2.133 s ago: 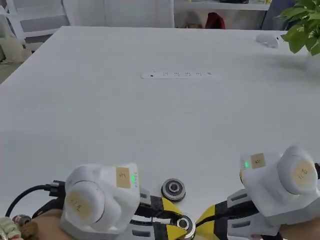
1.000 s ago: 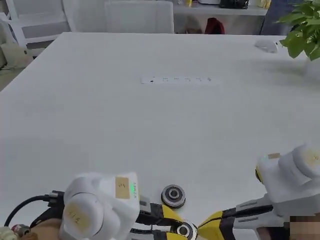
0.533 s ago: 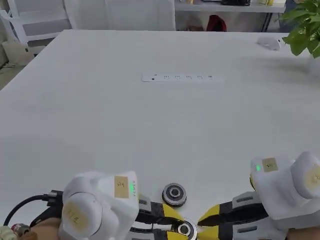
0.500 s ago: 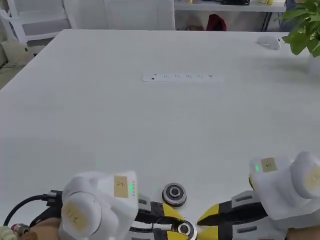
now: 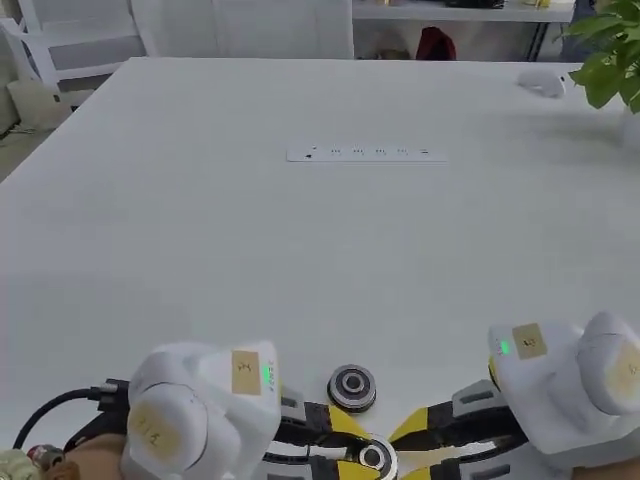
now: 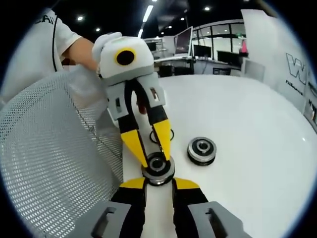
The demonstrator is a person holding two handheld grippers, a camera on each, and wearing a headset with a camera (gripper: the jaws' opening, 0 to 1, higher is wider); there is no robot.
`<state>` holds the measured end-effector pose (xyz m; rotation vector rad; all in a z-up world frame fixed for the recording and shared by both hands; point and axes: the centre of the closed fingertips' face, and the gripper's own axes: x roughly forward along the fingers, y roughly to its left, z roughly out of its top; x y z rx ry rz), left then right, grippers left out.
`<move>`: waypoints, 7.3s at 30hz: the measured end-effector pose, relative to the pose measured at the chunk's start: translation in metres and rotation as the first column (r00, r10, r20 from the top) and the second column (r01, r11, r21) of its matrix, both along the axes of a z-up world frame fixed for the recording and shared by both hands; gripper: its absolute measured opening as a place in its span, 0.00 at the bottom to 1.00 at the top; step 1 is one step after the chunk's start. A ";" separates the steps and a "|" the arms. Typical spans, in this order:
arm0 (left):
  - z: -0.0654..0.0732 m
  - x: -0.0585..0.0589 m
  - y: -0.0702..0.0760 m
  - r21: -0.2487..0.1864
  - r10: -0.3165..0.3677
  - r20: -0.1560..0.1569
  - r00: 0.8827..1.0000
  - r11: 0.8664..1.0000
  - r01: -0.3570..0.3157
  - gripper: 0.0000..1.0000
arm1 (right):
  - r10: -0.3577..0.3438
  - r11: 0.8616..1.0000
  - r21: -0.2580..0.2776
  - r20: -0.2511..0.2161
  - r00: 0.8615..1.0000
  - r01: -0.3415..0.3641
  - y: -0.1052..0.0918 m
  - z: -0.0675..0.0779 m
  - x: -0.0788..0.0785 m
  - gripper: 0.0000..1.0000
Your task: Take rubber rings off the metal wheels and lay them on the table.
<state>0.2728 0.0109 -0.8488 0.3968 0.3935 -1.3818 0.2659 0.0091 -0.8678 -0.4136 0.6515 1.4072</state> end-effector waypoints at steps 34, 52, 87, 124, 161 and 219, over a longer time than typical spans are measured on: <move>0.000 0.000 0.000 0.006 0.010 0.013 1.000 1.000 -0.010 0.13 | -0.309 0.910 0.101 -0.484 0.818 0.403 -0.012 0.011 0.012 0.00; 0.000 -0.002 -0.002 0.007 0.004 0.023 1.000 1.000 -0.004 0.14 | -0.292 0.894 0.107 -0.596 0.748 0.435 -0.004 0.016 0.005 0.00; 0.000 0.000 -0.004 0.003 0.014 0.025 1.000 1.000 -0.014 0.14 | -0.299 0.877 0.116 -0.627 0.719 0.466 -0.002 0.019 0.004 0.00; 0.000 -0.002 0.000 0.035 -0.011 0.041 0.999 0.999 0.010 0.14 | -0.242 0.862 0.177 -0.680 0.692 0.475 0.004 0.033 0.005 0.00; 0.001 -0.002 0.001 0.099 -0.033 0.057 0.998 0.995 0.027 0.14 | -0.297 0.869 0.127 -0.640 0.708 0.479 -0.004 0.021 0.007 0.00; 0.108 0.011 0.153 -0.078 0.416 0.111 0.902 0.909 -0.410 0.79 | -0.235 0.942 0.130 -0.401 0.885 0.309 -0.021 0.075 -0.012 0.00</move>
